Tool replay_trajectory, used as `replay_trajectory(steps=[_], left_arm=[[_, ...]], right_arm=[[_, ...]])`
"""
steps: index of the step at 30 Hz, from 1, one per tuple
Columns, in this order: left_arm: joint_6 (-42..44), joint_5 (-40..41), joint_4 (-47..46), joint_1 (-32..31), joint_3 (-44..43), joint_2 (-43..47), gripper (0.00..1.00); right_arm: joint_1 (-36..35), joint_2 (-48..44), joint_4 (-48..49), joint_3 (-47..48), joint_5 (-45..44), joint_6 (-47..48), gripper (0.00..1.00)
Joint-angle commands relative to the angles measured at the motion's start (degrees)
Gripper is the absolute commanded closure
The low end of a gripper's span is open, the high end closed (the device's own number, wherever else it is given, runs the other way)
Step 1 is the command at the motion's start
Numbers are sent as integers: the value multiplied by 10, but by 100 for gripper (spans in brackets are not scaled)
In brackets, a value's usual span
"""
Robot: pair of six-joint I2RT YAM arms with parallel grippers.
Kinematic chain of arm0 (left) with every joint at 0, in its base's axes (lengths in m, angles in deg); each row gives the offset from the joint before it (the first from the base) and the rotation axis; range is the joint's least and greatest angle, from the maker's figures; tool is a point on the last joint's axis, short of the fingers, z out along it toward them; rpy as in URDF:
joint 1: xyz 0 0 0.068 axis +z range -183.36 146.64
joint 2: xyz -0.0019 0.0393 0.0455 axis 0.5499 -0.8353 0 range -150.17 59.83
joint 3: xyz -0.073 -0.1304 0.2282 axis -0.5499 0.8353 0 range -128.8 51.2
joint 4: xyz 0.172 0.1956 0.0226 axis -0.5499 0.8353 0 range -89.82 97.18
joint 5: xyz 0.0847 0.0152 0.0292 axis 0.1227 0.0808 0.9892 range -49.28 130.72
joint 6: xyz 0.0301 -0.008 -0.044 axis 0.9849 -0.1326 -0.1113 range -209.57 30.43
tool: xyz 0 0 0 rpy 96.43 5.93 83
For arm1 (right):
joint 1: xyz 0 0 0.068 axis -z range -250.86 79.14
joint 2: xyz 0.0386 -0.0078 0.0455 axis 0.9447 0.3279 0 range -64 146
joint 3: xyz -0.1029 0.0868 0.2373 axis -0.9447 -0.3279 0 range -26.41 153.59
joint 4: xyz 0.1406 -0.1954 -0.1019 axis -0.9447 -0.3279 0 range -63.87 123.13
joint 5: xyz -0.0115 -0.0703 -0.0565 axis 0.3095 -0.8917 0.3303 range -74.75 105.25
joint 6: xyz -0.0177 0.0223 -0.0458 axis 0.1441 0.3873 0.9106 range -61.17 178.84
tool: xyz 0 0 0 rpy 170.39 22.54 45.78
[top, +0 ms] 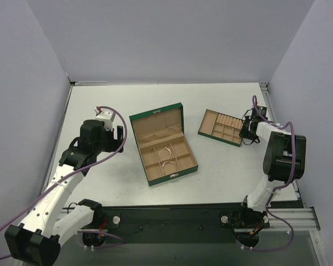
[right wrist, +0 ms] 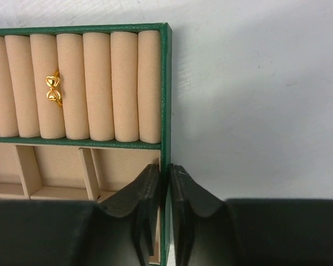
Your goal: Organize the mixed jewelry
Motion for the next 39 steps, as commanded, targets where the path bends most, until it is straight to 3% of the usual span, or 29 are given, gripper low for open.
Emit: replay_trajectory(steps=[1,2,5,9,25,39], left_arm=[[8,-7,-18,2,-3,3,13],[8,-7,-19,2,-3,3,13],[8,-7,-18,2,-4,3,13],[8,-7,-18,2,-3,3,13],[8,-8,-18,2,-3,3,13],[8,-9,-18,2,-3,5,13]], right_arm=[[2,6,-26,8,-6,-1,75],[2,4,-26,6,-8,-2,68],[5,-3,-9,-4,-13,-8,62],[14,-9,5,-13,-6,-17,62],[20,4,-12,2,3,-22,100],[-5,-4,-11,-3,20,26,100]])
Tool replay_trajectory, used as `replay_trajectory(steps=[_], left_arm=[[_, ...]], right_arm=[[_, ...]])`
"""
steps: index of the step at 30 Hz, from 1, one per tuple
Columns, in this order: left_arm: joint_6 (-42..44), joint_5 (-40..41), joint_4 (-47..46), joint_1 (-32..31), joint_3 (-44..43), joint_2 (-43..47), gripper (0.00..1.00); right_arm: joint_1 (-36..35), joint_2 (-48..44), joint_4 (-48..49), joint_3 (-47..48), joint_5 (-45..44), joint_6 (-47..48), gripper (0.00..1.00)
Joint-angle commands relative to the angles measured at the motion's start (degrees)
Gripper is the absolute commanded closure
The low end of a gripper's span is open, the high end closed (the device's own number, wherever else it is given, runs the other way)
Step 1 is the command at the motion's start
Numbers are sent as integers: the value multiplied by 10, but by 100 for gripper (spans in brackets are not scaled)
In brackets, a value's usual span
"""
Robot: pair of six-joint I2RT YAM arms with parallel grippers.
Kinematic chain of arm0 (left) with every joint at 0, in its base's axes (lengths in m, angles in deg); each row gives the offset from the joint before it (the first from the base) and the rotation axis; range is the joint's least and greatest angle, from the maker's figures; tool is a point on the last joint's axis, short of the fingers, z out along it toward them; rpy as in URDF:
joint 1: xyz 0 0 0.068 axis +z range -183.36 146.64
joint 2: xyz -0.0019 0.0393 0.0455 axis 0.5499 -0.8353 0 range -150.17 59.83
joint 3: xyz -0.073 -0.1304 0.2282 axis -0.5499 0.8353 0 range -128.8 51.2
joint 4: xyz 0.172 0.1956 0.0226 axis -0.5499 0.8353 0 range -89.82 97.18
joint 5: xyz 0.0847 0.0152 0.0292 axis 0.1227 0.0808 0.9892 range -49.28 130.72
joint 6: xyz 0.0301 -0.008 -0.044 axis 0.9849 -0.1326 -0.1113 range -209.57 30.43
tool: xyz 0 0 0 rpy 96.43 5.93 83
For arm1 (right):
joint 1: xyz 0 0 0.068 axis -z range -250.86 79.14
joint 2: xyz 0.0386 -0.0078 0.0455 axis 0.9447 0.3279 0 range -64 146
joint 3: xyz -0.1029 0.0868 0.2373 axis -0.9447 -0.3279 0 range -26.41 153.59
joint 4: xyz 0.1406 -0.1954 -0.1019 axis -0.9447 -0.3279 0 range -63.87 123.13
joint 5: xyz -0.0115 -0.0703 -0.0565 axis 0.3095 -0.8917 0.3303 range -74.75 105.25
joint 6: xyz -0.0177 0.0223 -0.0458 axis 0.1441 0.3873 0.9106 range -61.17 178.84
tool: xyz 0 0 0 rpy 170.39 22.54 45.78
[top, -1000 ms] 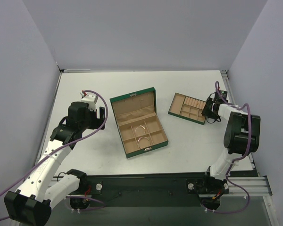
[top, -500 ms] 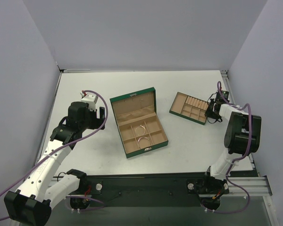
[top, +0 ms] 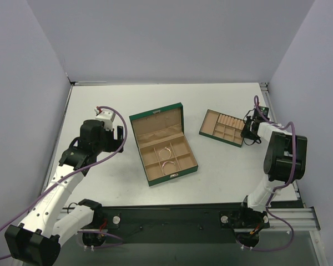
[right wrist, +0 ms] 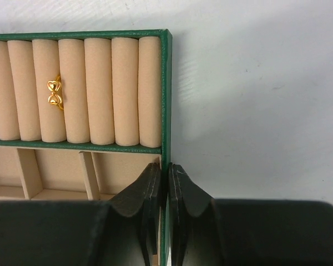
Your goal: Organize the mixed jewelry
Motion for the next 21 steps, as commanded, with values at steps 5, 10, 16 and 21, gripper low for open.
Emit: replay_trajectory(steps=[5,10,16,21], left_arm=[[7,-7,-19,2,-3,3,13],[8,-7,-19,2,-1,2,13],[8,-15,-20,2,-3,-1,13],[8,-21,-20,2,-4,-1,13]], right_arm=[[-37,-4,-28,4,9,55,100],[-74,12,-71,29,-55,68,88],[-74,-29,-60,10,-65,50,57],[-74,-110,-60,-9,-108,31,49]])
